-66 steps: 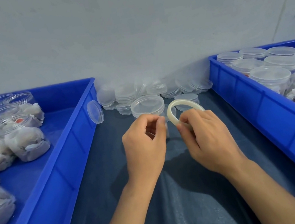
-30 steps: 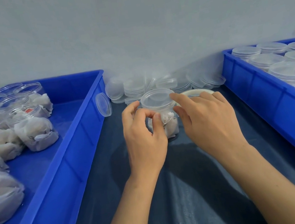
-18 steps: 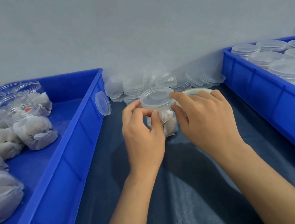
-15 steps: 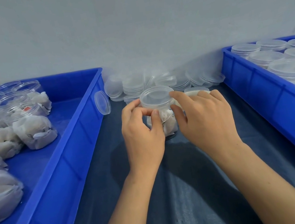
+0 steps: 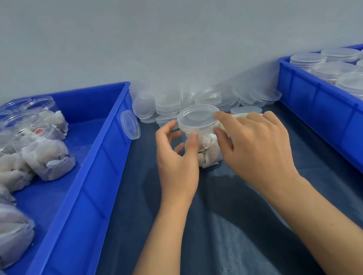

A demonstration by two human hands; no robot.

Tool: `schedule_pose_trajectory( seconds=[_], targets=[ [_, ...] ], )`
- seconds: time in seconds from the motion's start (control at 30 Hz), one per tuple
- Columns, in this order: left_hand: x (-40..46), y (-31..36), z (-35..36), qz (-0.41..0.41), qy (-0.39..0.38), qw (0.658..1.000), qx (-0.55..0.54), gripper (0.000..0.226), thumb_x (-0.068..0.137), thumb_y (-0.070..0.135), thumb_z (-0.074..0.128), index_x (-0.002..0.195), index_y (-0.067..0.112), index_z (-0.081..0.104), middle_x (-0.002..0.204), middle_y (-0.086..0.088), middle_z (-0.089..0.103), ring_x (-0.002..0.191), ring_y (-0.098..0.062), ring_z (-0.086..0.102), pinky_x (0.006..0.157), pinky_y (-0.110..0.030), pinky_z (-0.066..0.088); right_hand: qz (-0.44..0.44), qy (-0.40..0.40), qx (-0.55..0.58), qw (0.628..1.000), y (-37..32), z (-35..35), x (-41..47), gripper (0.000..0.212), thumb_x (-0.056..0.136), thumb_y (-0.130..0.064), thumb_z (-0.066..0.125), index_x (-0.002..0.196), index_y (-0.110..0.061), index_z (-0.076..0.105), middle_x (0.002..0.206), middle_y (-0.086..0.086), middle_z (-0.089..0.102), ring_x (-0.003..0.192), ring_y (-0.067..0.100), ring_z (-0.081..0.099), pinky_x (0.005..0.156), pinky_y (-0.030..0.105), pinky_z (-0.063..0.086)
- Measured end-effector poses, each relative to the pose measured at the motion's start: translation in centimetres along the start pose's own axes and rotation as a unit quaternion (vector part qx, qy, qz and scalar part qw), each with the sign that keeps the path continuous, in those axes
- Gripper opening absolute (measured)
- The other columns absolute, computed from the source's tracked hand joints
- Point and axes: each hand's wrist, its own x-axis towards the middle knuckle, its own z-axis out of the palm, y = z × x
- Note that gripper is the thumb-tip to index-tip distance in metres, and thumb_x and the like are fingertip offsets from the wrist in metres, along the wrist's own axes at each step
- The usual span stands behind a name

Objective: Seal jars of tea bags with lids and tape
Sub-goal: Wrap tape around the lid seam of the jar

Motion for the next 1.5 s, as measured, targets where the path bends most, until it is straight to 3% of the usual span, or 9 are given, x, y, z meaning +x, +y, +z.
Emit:
schedule_pose_trajectory(
  seconds=[0.1,0.23,0.37,0.47,0.7,0.8,0.9,1.3,1.5],
  targets=[
    [0.0,-0.7,-0.1,-0.034,-0.052,0.998,-0.023,0.061,0.090,0.055,0.065,0.144,0.030,0.051,0.150,0.016,0.054,0.143,0.003,0.045,0.114,-0.023,0.039,0.003,-0.007,0.007,1.000,0.0,0.0,-0.1,0.024,0.101,-0.021,0.061,0.116,-0.011,0.076,0.057,0.001,0.061,0.057,0.029,0.053,0.063,0.040,0.037],
    [-0.2,-1.2,0.4,-0.051,-0.095,0.994,-0.013,0.081,0.080,0.069,0.068,0.149,0.033,0.046,0.146,0.022,0.057,0.136,0.010,0.051,0.104,-0.014,0.045,0.010,-0.010,0.016,1.000,0.0,-0.1,-0.1,0.024,0.101,-0.022,0.061,0.117,-0.012,0.076,0.058,0.001,0.063,0.058,0.029,0.055,0.064,0.038,0.036],
    [0.2,-1.4,0.6,-0.060,-0.051,0.997,0.010,0.074,0.079,0.075,0.066,0.140,0.035,0.052,0.136,0.016,0.067,0.128,0.001,0.061,0.111,-0.036,0.050,0.015,-0.016,0.033,0.999,0.1,-0.2,-0.1,0.024,0.100,-0.021,0.062,0.118,-0.013,0.076,0.059,0.001,0.064,0.058,0.029,0.053,0.063,0.038,0.034],
    [0.2,-1.3,0.6,-0.051,-0.032,0.998,0.029,0.067,0.082,0.077,0.062,0.134,0.037,0.053,0.130,0.012,0.068,0.124,-0.004,0.064,0.109,-0.041,0.052,0.024,-0.029,0.060,0.998,0.1,-0.5,-0.1,0.024,0.100,-0.021,0.065,0.120,-0.013,0.076,0.062,0.001,0.065,0.059,0.029,0.054,0.064,0.037,0.034],
    [-0.3,0.0,0.5,-0.019,0.029,0.995,0.094,0.059,0.084,0.084,0.046,0.119,0.036,0.051,0.112,0.011,0.065,0.109,-0.006,0.063,0.086,-0.023,0.046,0.051,-0.082,0.201,0.975,0.0,-2.2,-0.1,0.037,0.100,-0.024,0.053,0.131,-0.021,0.072,0.061,-0.018,0.037,0.063,0.017,0.046,0.063,0.038,0.048],
    [-0.3,0.2,0.5,-0.016,0.036,0.991,0.125,0.058,0.086,0.083,0.043,0.114,0.032,0.048,0.098,0.015,0.070,0.097,0.001,0.063,0.078,-0.017,0.043,0.086,-0.112,0.241,0.960,0.7,-2.5,-0.2,0.044,0.097,-0.026,0.046,0.134,-0.033,0.069,0.051,-0.016,0.040,0.055,0.012,0.038,0.058,0.037,0.046],
    [-0.3,0.3,0.6,-0.012,0.036,0.991,0.131,0.059,0.086,0.082,0.043,0.111,0.029,0.047,0.091,0.011,0.072,0.091,-0.003,0.065,0.077,-0.025,0.046,0.096,-0.141,0.267,0.948,1.3,-2.6,-0.4,0.046,0.095,-0.029,0.049,0.136,-0.039,0.066,0.060,-0.025,0.053,0.049,0.012,0.039,0.059,0.035,0.044],
    [-0.1,0.5,0.6,-0.009,0.007,0.990,0.143,0.059,0.083,0.083,0.051,0.110,0.031,0.051,0.082,0.012,0.069,0.084,-0.005,0.066,0.076,-0.031,0.047,0.085,-0.167,0.241,0.952,3.7,-2.9,-0.4,0.037,0.101,-0.038,0.048,0.130,-0.027,0.067,0.044,-0.012,0.038,0.048,0.009,0.042,0.060,0.031,0.032],
    [-0.2,0.8,0.5,-0.027,-0.002,0.992,0.126,0.063,0.082,0.085,0.051,0.111,0.029,0.054,0.087,0.012,0.075,0.086,-0.002,0.069,0.075,-0.028,0.048,0.079,-0.174,0.221,0.956,3.9,-2.6,-0.5,0.034,0.106,-0.039,0.049,0.134,-0.027,0.064,0.045,-0.014,0.038,0.048,0.008,0.039,0.061,0.035,0.040]
  ],
)
